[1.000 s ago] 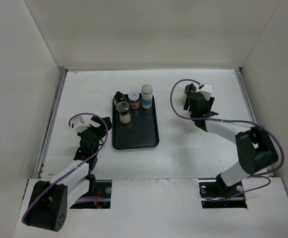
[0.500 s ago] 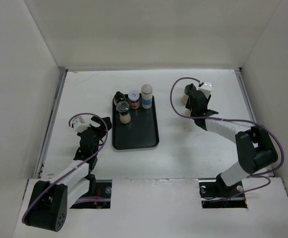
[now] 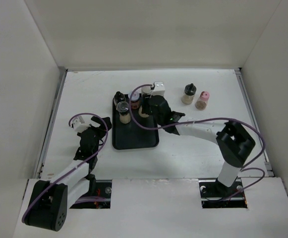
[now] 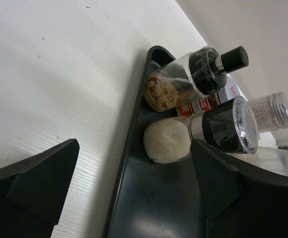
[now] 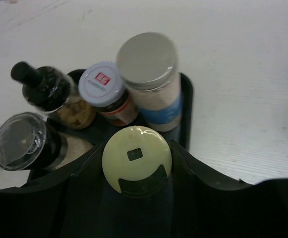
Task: Organize the condiment bottles
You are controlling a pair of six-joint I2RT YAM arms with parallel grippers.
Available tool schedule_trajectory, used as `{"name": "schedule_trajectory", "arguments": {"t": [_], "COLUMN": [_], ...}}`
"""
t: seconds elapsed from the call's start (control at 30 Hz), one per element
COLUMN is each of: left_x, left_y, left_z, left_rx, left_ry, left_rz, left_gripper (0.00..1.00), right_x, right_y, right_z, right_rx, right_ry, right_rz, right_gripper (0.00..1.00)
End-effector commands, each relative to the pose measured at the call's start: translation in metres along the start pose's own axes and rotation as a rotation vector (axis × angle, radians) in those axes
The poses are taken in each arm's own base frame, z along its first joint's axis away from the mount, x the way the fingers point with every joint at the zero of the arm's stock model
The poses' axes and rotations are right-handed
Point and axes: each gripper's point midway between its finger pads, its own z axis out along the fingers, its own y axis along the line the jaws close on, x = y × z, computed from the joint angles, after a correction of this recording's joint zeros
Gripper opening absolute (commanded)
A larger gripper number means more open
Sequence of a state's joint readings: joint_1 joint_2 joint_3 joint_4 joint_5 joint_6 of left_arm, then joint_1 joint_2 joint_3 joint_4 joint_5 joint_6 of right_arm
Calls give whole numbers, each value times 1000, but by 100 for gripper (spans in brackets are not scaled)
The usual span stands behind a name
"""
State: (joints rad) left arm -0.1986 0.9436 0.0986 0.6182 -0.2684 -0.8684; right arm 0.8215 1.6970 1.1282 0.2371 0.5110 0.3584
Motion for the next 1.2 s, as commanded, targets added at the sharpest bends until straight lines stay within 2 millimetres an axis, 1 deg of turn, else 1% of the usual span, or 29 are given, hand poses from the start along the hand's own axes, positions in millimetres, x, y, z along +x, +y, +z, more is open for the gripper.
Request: {"name": "schedule_trajectory", "arguments": {"t": [0.0,0.03,0.1,0.2,0.23,0.27,0.33,0.4,0.43,0.53,0.57,0.6,0.67,0.7,0.73,0.77,0.83,0.87,0.9,0.93,0.97,1.0,1.03,1.1,1.17], "left_x": [-19,-19,-17,-19,-19,-18,-17,-18,-17,-14,-16,-17,-17,-17,-17,-19,-18,-18,-15,-15,-15,-15,-14,-11,-11], "left_y": [-20,-20,-19,-20,-20,-20,-20,-21,-21,-20,-21,-22,-22,-21,-21,-22,-23,-22,-22,-22,-23,-24,-24,-23,-24], "left_z": [1,1,2,1,1,1,1,1,2,3,2,2,2,1,1,0,0,1,1,1,1,1,2,3,3], "left_rx": [62,60,58,64,64,63,64,65,65,63,68,68,67,66,67,72,72,69,68,70,73,74,72,68,71], "left_ry": [-63,-63,-52,-59,-59,-58,-50,-58,-54,-42,-46,-52,-53,-52,-53,-57,-59,-58,-48,-46,-46,-48,-46,-33,-32], "left_rz": [-19,-17,-16,-15,-15,-15,-18,-15,-13,-17,-16,-14,-14,-15,-18,-19,-14,-13,-15,-17,-17,-16,-11,-12,-12], "left_gripper": [100,100,100,100,100,100,100,100,100,100,100,100,100,100,100,100,100,100,100,100,100,100,100,100,100], "right_x": [-13,-9,-2,9,11,13,15,14,13,-3,-10,-17,-35,-42,-48,-52,-54,-55,-55,-56,-55,-55,-55,-57,-57], "right_y": [39,47,55,59,59,58,59,57,55,54,49,40,15,-4,-24,-49,-106,-134,-162,-188,-209,-228,-240,-268,-285], "right_z": [15,19,28,40,41,43,44,41,37,22,16,9,-2,-5,-9,-11,-19,-24,-30,-35,-41,-47,-50,-55,-51], "right_rx": [-83,-93,-96,-88,-82,-79,-79,-78,-79,-105,-106,-98,-70,-41,-8,41,185,261,337,408,468,522,558,631,666], "right_ry": [-48,-42,-33,-18,-16,-17,-18,-17,-20,-43,-53,-63,-101,-120,-137,-149,-169,-181,-187,-191,-189,-183,-176,-170,-157], "right_rz": [3,-6,-17,-29,-31,-27,-18,-21,-16,15,22,32,65,81,95,108,143,161,172,177,174,165,156,153,155], "right_gripper": [43,44,44,46,49,54,66,80,83,89,90,90,87,83,76,67,47,41,40,40,42,46,51,72,80]}}
